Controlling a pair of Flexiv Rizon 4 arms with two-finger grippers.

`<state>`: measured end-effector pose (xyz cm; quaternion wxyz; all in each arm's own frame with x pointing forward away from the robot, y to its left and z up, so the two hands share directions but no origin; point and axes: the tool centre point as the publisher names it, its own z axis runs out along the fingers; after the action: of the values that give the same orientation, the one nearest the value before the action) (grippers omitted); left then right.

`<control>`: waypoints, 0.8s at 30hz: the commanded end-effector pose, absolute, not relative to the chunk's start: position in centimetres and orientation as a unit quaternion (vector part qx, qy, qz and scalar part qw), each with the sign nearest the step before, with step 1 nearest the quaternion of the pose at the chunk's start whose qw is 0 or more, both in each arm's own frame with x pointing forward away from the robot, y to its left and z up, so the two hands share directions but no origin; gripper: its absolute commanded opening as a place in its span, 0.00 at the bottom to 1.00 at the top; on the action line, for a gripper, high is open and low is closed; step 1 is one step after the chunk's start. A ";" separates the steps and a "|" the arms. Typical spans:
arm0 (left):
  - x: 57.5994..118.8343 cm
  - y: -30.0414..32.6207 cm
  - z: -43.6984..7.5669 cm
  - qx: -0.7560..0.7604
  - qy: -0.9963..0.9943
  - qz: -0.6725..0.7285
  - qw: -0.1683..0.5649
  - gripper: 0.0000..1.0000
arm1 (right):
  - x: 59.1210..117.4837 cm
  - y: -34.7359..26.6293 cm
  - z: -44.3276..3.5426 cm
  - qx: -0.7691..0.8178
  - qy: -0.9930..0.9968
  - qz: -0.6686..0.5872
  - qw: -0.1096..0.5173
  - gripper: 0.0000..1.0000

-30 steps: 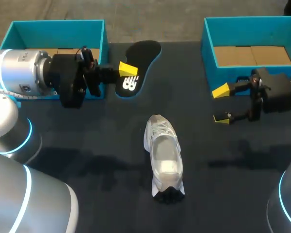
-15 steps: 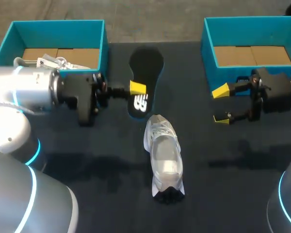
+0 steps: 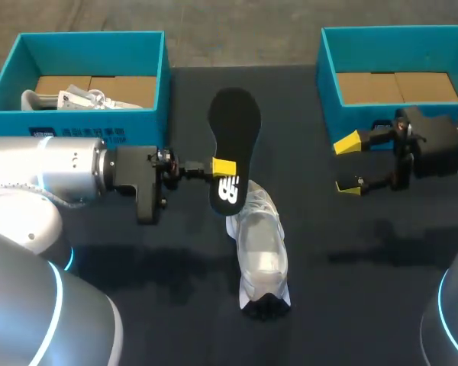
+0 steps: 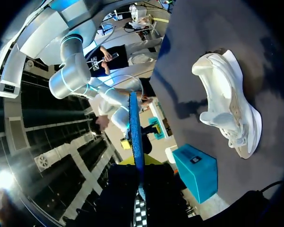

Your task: Take the shoe out of the shoebox, open the shoe tongue, remove and reinsert the insole, then place the shoe into the shoebox

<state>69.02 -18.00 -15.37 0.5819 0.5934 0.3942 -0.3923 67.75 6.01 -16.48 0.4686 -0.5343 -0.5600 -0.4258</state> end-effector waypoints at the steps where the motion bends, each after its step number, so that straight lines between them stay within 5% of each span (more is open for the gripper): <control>1: 69.5 -17.5 -15.8 0.585 0.394 -0.404 0.582 0.00 | 67.7 6.1 -16.5 -0.536 -0.560 -0.426 0.467 1.00; 24: 69.8 -17.2 -16.0 0.577 0.398 -0.416 0.579 0.00 | 73.0 12.2 -15.8 -0.498 -0.608 -0.452 0.422 1.00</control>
<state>69.84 -17.14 -16.01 0.5782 0.5776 0.3978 -0.4169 71.29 10.43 -15.10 0.4147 -0.5025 -0.6037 -0.4595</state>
